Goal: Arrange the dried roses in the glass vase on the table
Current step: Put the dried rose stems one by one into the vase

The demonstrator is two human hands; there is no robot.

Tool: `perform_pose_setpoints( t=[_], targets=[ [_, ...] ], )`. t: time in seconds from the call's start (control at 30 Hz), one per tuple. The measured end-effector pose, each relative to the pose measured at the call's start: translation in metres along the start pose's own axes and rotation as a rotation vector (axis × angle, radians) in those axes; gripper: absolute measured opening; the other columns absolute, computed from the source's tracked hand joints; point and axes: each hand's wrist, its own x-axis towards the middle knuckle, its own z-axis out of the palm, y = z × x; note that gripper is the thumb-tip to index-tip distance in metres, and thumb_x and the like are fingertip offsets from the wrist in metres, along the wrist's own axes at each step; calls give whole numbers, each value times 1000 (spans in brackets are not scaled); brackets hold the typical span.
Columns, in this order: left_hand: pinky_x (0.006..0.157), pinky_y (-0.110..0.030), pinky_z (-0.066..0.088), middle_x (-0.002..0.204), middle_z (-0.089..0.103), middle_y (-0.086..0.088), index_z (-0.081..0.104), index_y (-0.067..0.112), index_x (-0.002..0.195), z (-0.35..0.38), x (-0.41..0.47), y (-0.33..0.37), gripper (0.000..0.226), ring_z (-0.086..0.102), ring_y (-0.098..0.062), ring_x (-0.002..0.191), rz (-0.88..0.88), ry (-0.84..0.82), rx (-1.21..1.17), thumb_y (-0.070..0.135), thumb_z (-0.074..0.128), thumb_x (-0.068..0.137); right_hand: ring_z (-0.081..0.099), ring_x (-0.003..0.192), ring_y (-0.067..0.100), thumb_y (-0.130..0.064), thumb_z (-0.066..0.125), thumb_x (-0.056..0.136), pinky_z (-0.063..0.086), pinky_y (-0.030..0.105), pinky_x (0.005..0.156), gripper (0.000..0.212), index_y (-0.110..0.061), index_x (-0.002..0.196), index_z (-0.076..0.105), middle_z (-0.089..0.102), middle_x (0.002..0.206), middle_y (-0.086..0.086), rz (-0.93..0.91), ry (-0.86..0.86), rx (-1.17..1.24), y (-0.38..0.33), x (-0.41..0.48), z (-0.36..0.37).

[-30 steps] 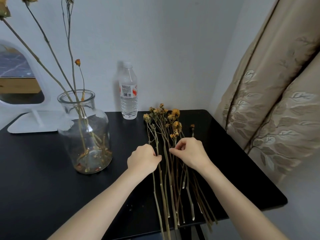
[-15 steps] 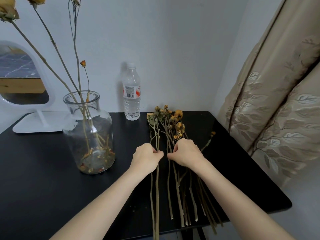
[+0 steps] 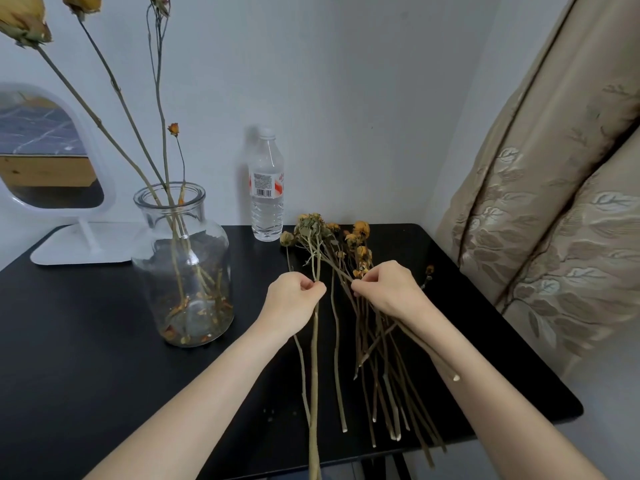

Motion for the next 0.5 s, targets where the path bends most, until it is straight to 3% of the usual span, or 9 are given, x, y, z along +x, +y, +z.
perform_pose_setpoints(
  t=[0.13,0.27,0.37,0.5],
  targets=[
    [63,-30,42,59,46,-1,63,1,81,-3,1,2,26,44,-13,55,7,30,-29,22,51,90,52,65,4,-25,61,84,38,19,55,21,-16,67,71,63,73,-6,5,-63,32,-2,0,-6],
    [67,-29,41,59,47,6,61,14,80,-3,-2,1,19,45,-7,56,4,9,-91,23,50,91,56,79,6,-25,58,88,43,23,70,23,-17,70,70,62,83,-4,33,-103,4,-1,-1,-2],
    [67,-30,41,62,48,5,63,11,86,-2,-2,1,18,45,-7,58,0,19,-115,22,49,91,52,68,5,-25,57,88,41,21,64,25,-19,67,68,60,76,-5,33,-125,2,-2,-2,0],
    [54,-22,43,54,45,6,62,13,88,-4,-3,4,18,43,-6,47,21,-2,-130,23,48,92,55,80,5,-25,57,89,41,21,67,25,-18,68,68,61,80,-5,39,-120,15,-3,-1,0]
  ],
)
